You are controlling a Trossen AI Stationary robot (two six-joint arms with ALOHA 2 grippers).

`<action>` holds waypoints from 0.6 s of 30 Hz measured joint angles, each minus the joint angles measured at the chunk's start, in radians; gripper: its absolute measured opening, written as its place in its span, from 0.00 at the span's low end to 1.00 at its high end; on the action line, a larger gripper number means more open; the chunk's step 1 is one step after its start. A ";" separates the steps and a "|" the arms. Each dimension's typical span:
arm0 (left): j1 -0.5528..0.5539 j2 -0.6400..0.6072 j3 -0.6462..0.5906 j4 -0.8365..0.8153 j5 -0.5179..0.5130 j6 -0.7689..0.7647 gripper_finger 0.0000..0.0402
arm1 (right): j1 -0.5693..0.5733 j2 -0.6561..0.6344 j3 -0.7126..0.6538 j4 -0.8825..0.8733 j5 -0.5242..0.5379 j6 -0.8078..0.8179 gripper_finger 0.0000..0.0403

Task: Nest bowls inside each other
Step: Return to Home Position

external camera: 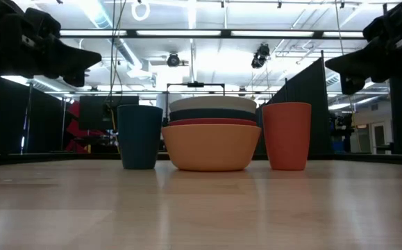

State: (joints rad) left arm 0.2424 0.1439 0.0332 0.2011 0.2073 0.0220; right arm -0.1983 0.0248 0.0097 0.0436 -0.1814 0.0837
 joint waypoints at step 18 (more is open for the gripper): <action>0.000 0.000 -0.024 0.034 0.011 -0.034 0.01 | 0.000 0.044 -0.001 -0.006 0.021 -0.038 0.00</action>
State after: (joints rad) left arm 0.2424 0.1440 0.0090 0.2346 0.2182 -0.0120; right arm -0.1982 0.0692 0.0086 0.0376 -0.1605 0.0452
